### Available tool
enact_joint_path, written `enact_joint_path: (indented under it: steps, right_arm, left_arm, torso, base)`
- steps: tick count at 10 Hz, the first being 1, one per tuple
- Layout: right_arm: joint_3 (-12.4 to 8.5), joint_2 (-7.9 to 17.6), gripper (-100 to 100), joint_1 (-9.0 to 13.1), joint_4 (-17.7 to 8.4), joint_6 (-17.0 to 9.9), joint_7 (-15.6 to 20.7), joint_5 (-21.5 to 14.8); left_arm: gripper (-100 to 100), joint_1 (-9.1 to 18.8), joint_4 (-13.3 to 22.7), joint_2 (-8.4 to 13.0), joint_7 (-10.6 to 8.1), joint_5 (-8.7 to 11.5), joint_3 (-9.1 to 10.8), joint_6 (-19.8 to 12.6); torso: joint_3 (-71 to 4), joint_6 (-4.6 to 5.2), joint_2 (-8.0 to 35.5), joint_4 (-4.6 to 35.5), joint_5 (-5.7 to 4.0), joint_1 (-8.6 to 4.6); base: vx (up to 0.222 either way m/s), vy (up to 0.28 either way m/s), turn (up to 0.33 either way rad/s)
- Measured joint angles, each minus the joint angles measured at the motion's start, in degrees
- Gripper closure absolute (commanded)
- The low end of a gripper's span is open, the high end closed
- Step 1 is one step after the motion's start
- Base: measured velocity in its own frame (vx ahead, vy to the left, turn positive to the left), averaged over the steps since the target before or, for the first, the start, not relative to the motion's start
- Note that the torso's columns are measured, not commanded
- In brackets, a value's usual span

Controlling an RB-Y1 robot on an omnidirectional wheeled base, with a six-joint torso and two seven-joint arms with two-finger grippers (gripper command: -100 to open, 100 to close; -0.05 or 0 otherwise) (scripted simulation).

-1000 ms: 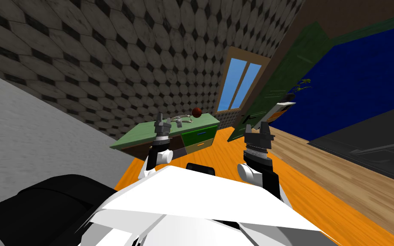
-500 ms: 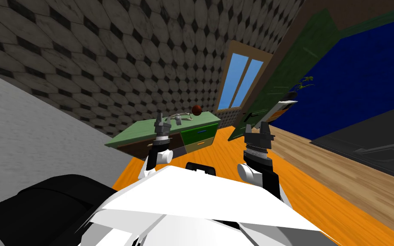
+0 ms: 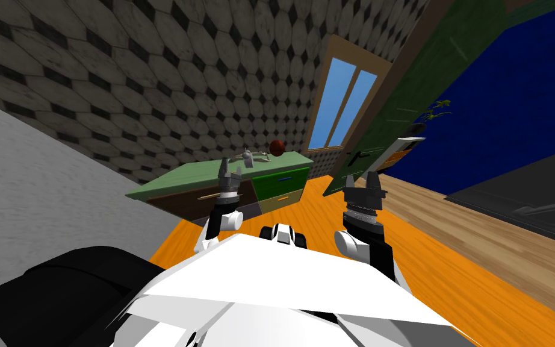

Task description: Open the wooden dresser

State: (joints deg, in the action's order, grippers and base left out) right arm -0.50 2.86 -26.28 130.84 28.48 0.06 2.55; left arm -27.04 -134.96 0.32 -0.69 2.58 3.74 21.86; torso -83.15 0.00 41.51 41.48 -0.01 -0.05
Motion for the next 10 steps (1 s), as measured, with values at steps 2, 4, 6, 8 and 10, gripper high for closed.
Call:
enact_joint_path:
  steps: [2,4,6,8,10]
  right_arm:
    - [0.0,0.0,0,-0.01,-0.01,0.0,0.0,0.0]
    - [0.01,-0.01,0,-0.01,-0.01,0.0,0.0,0.0]
    - [0.01,-0.01,0,-0.01,0.0,0.0,0.0,0.0]
    - [0.01,-0.01,0,-0.01,0.0,0.0,0.0,0.0]
    - [0.01,-0.01,0,-0.01,0.0,0.0,0.0,0.0]
  left_arm:
    - [-100,0.34,1.65,3.33,0.05,0.03,0.23,0.18]
    - [-100,0.77,4.49,6.02,0.14,0.07,0.51,0.94]
    - [-100,0.8,6.9,7.85,0.15,0.16,0.83,1.41]
    - [-100,1.47,10.07,8.9,0.22,0.24,1.28,1.85]
    - [-100,1.43,13.1,9.15,0.4,0.22,1.46,2.76]
  torso:
    - [-1.43,0.0,0.6,0.7,-0.02,-0.05]
    - [-1.44,0.0,0.73,0.78,-0.01,-0.02]
    - [-1.41,0.0,0.78,0.81,0.0,0.04]
    - [-1.43,0.0,0.74,0.79,-0.01,0.0]
    - [-1.42,-0.01,0.77,0.8,0.02,0.1]
  base:
    - [0.056,-0.061,0.025]
    - [0.065,-0.09,0.029]
    - [0.076,-0.098,0.03]
    - [0.083,-0.111,0.034]
    - [0.089,-0.095,0.033]
